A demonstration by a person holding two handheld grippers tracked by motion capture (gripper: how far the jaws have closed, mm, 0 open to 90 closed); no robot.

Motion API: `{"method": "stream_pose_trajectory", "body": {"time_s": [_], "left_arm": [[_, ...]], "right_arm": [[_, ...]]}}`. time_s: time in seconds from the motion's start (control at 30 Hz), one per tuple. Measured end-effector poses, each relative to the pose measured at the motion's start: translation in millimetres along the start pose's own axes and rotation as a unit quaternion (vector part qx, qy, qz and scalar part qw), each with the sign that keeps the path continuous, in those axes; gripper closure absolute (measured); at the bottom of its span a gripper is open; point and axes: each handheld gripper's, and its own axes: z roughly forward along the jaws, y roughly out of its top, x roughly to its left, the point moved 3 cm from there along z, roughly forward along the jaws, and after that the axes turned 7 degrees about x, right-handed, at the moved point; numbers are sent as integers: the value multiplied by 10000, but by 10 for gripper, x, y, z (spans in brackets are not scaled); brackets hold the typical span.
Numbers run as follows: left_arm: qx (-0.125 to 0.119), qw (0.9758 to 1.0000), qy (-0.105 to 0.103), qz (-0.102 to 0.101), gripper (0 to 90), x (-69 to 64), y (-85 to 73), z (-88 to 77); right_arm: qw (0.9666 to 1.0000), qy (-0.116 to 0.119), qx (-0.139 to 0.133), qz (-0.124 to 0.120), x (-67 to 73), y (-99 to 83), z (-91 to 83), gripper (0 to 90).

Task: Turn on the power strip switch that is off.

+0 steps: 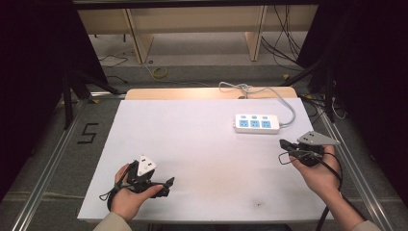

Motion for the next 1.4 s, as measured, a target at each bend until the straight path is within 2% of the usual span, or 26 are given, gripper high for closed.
{"method": "stream_pose_trajectory", "body": {"time_s": [0.17,0.43,1.07,1.4], "left_arm": [[23,10000,-2,53,33,-5,1,-1],[7,10000,-9,-13,37,-3,2,5],[45,10000,-13,30,41,-7,1,18],[50,10000,-27,14,41,-8,1,24]], "right_arm": [[10000,-6,22,26,-16,38,45,900],[9999,-67,98,64,-49,90,143,900],[9996,-166,180,147,-131,235,358,900],[9993,-137,285,195,-157,283,456,900]]}}
